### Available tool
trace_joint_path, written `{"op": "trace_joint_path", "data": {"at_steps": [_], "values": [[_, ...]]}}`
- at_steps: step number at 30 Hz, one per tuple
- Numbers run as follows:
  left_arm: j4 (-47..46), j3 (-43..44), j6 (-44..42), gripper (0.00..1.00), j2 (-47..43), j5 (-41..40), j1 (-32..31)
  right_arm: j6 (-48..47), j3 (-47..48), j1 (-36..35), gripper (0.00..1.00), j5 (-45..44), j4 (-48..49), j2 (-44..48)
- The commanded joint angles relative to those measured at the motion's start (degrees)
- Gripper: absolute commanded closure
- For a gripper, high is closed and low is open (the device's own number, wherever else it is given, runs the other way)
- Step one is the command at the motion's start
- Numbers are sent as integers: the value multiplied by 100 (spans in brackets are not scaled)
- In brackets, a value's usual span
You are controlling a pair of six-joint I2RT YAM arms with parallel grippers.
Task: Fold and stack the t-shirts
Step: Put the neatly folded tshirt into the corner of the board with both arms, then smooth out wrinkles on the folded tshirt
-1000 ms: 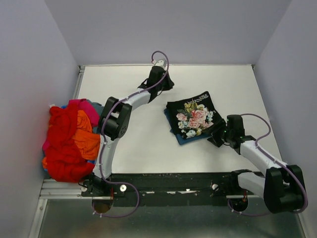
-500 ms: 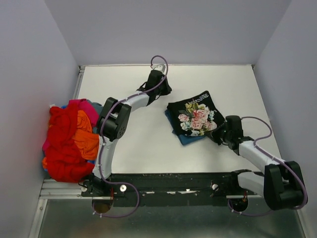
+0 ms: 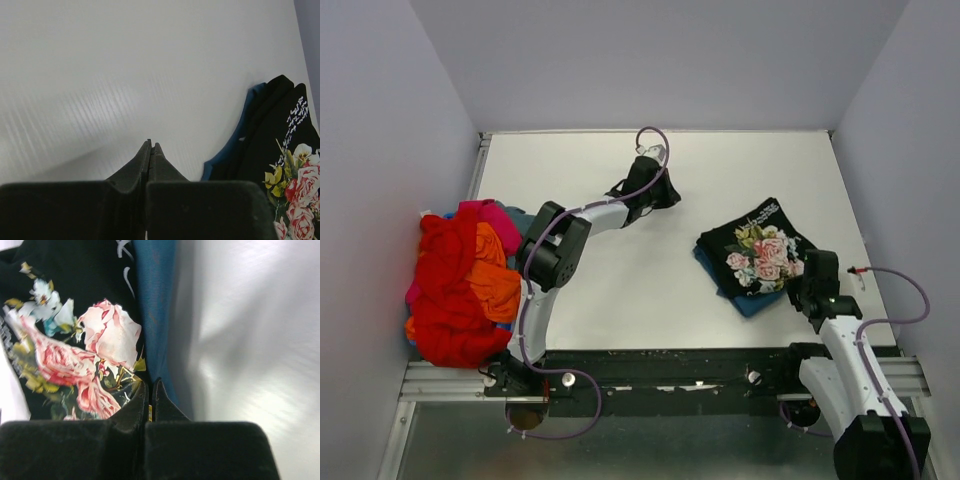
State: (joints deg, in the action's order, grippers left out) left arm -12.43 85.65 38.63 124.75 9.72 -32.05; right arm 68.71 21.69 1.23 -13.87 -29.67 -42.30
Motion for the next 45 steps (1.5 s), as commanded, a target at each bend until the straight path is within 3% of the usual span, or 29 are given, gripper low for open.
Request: {"op": "trace_joint_path", "data": {"at_steps": [1,6,11,12,16,22,24,25,28,33,34,37,41,45], "values": [[-339,-311,206,98,-530,145,-257,229,195,473,99,-1388,-1486,205],[-506,-637,355,98,-636,136,-529,1073,142,615,99,-1364,-2314,126],[-550,-821,399,98,-732,136,-740,1171,169,615,99,-1356,-2509,406],[-559,-848,382,98,-759,136,-758,1119,160,615,96,-1364,-2509,494],[-428,-883,285,88,-873,75,-838,952,273,623,64,-1206,-2684,793],[-252,-971,250,80,-1286,-14,-846,610,854,615,45,-1356,-3344,1451],[-112,-971,189,80,-1435,-48,-899,223,845,615,45,-1101,-3177,1759],[-85,-988,162,80,-1514,-57,-925,118,871,623,45,-1066,-3142,1830],[-58,-1032,101,80,-1638,-145,-1101,-978,793,623,75,-190,-2213,1840],[-32,-525,118,82,-1209,56,-1443,-1316,529,615,92,1568,-1367,1234],[3,-410,127,83,-1094,92,-1496,-1342,477,615,99,1745,-1288,1172],[-40,-207,153,90,-830,83,-1576,-1246,397,623,99,1747,-1471,1259],[-6,74,197,91,-409,74,-1585,-1193,161,615,99,1913,-1393,1313],[135,312,250,91,31,101,-1585,-1158,-42,623,99,2222,-1277,760]]}}
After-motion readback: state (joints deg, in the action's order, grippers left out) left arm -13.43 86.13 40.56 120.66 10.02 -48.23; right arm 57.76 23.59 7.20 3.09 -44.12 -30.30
